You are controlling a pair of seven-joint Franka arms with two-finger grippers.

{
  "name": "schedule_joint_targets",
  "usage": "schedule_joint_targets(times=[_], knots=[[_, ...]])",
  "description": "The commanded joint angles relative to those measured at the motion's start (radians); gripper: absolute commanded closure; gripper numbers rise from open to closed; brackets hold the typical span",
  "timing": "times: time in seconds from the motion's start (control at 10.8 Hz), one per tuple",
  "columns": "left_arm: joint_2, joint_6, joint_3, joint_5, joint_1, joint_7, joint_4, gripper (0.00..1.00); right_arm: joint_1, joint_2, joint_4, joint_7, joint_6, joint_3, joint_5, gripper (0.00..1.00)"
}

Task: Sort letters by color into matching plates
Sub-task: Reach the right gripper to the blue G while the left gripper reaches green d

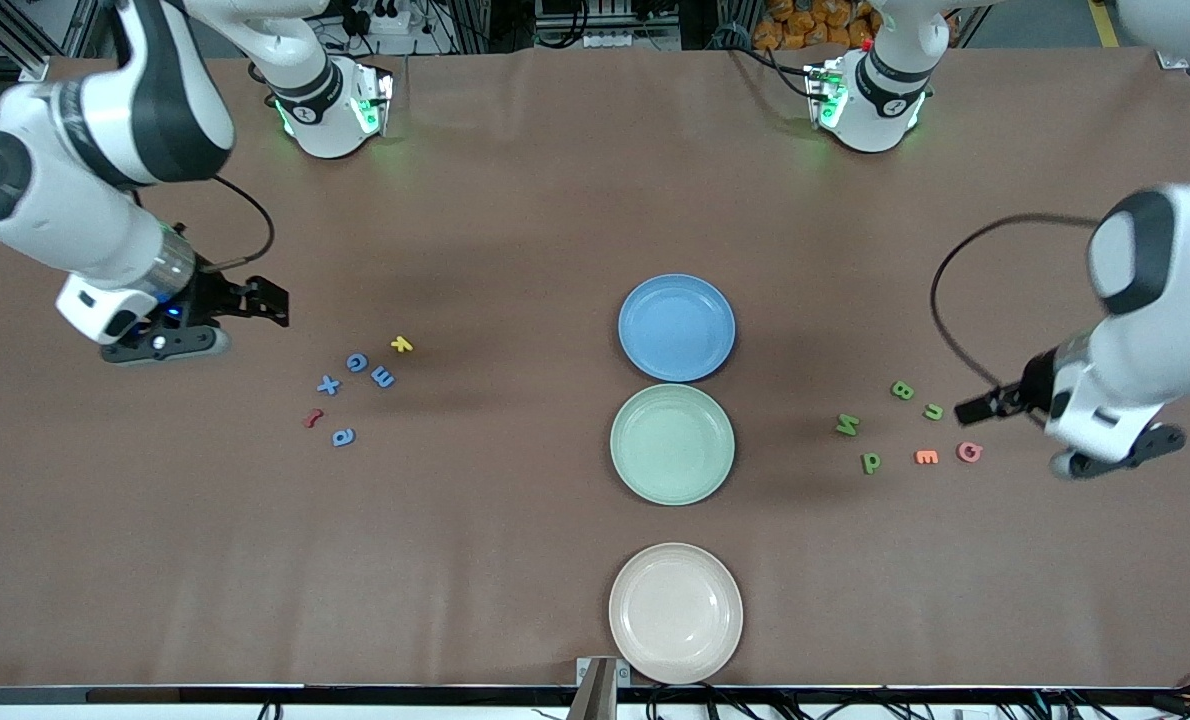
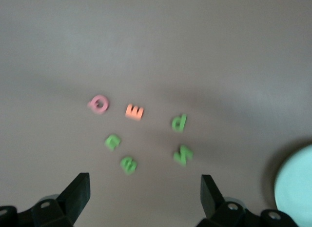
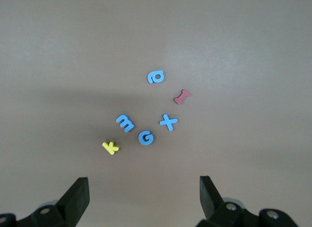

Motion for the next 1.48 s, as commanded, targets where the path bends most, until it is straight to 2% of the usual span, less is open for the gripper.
schedule_joint_targets(times=[0.0, 0.28, 0.65, 0.93, 1.39], knots=[[0.182, 0.223, -0.007, 0.133, -0.025, -0.078, 0.041, 0.0, -0.003, -0.026, -0.204, 0.0, 0.215, 0.02, -0.017, 0.02], [0.322, 0.358, -0.001, 0.189, -0.081, -0.104, 0.041, 0.0, -0.003, 0.008, -0.321, 0.004, 0.389, 0.029, -0.018, 0.12], [0.39, 0.368, -0.002, 0.19, -0.096, -0.121, 0.039, 0.0, 0.01, 0.078, -0.393, 0.038, 0.553, 0.038, -0.02, 0.2], [0.398, 0.366, -0.002, 0.193, -0.094, -0.121, 0.033, 0.0, 0.02, 0.139, -0.413, 0.059, 0.644, 0.038, -0.02, 0.21], [0.392, 0.308, -0.002, 0.193, -0.096, -0.128, 0.023, 0.0, 0.028, 0.209, -0.444, 0.07, 0.759, 0.037, -0.055, 0.31]])
